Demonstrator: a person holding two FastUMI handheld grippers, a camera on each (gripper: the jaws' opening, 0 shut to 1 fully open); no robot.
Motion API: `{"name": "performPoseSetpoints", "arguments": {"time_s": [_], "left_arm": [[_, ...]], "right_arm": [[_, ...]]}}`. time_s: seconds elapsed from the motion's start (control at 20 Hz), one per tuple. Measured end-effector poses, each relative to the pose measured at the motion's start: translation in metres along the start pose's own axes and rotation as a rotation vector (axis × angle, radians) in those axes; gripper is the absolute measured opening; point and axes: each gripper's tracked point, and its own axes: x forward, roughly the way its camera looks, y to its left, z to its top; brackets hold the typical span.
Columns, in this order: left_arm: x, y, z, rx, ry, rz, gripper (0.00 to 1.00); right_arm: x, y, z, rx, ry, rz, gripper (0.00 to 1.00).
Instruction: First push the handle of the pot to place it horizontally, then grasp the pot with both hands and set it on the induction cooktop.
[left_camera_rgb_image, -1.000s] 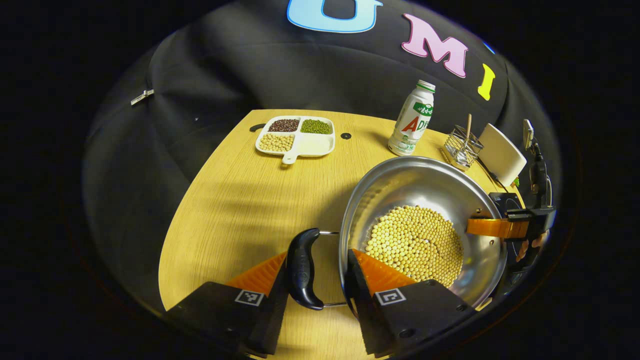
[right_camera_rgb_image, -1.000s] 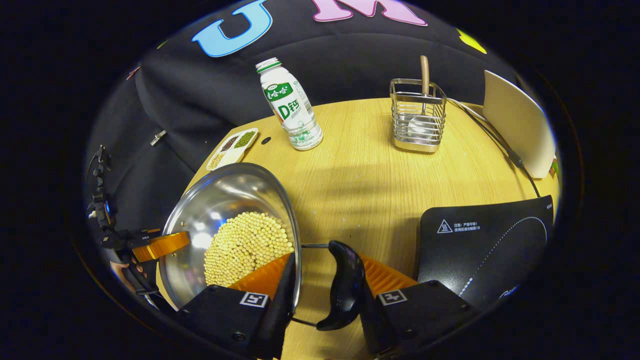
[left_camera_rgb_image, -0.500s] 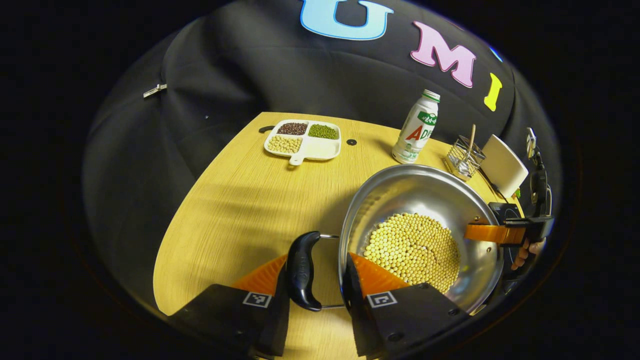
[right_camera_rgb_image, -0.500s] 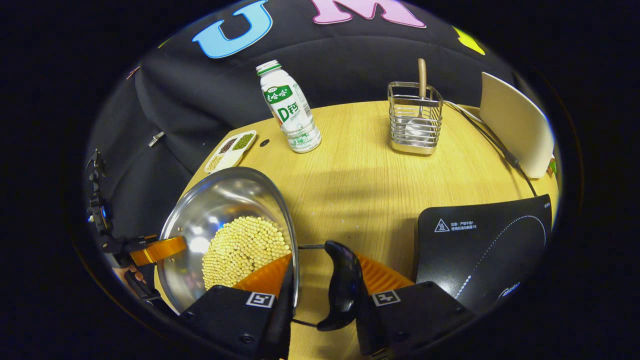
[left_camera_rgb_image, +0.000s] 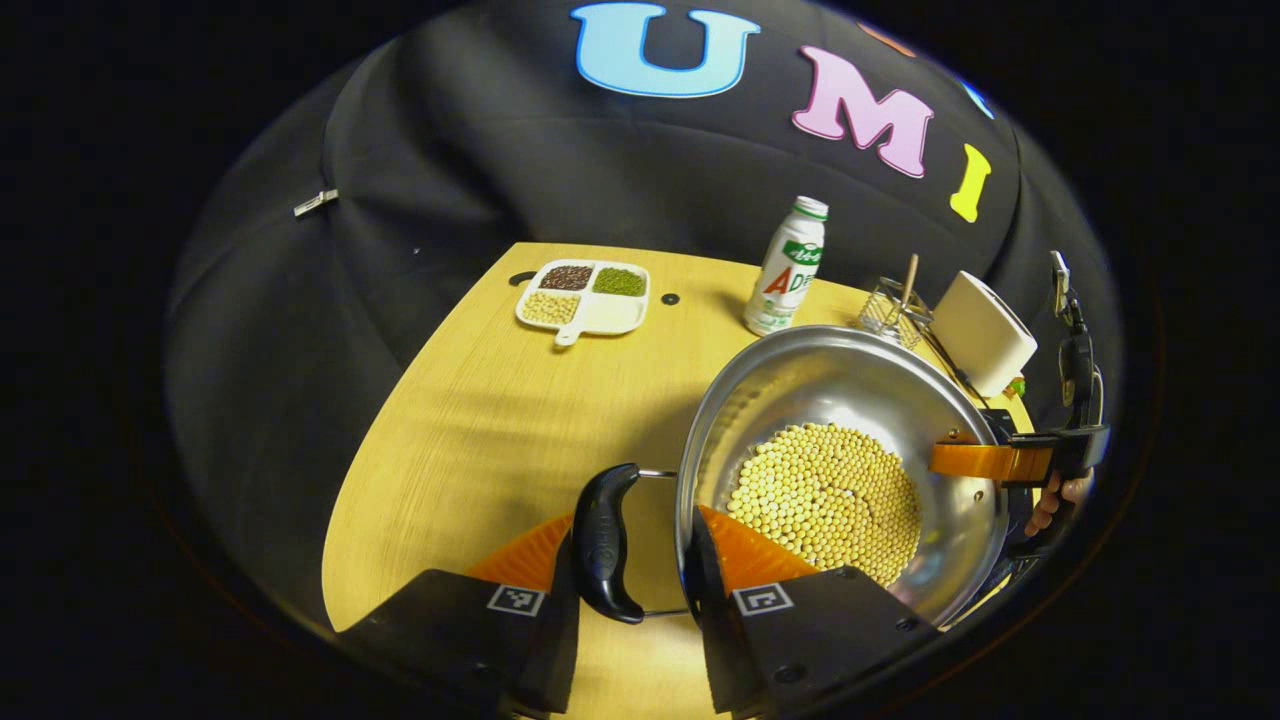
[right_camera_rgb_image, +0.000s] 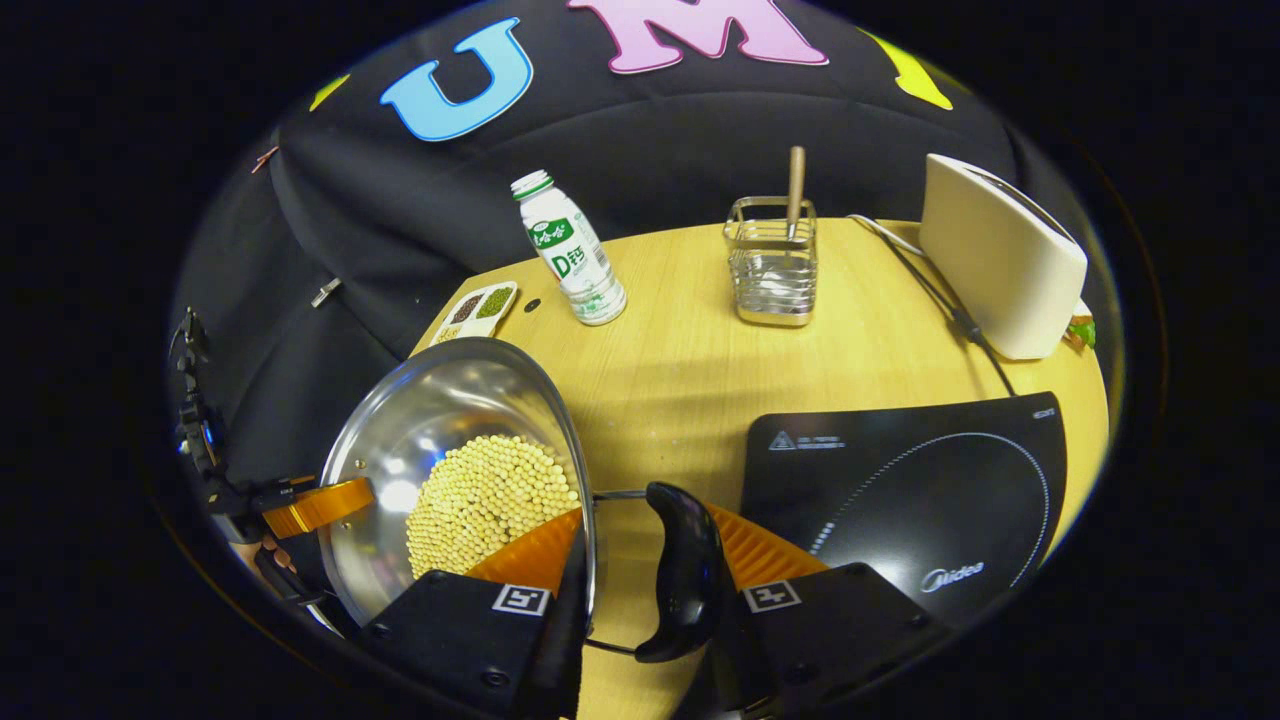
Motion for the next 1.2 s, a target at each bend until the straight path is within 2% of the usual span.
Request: {"name": "performPoseSetpoints", "arguments": {"time_s": [0.1, 0.15, 0.2, 0.7, 0.95, 1.2], "left_arm": [[-0.009, -0.025, 0.004, 0.010, 0.000, -0.015, 0.53], [-0.011, -0.039, 0.004, 0.020, -0.002, -0.021, 0.54], [-0.013, -0.053, 0.005, 0.034, -0.001, -0.027, 0.54], [-0.002, -0.189, -0.002, 0.097, 0.007, -0.119, 0.54], [0.007, -0.242, -0.006, 0.122, 0.008, -0.153, 0.53], [0.015, -0.280, -0.005, 0.147, 0.011, -0.164, 0.54]], "right_arm": [[-0.019, -0.018, 0.005, 0.013, -0.006, -0.009, 0.55], [-0.028, -0.029, 0.006, 0.018, -0.010, -0.016, 0.51], [-0.037, -0.041, 0.006, 0.024, -0.012, -0.024, 0.55], [-0.099, -0.160, 0.003, 0.096, -0.039, -0.113, 0.55], [-0.119, -0.210, 0.002, 0.122, -0.054, -0.145, 0.55], [-0.128, -0.243, -0.001, 0.147, -0.062, -0.155, 0.55]]}}
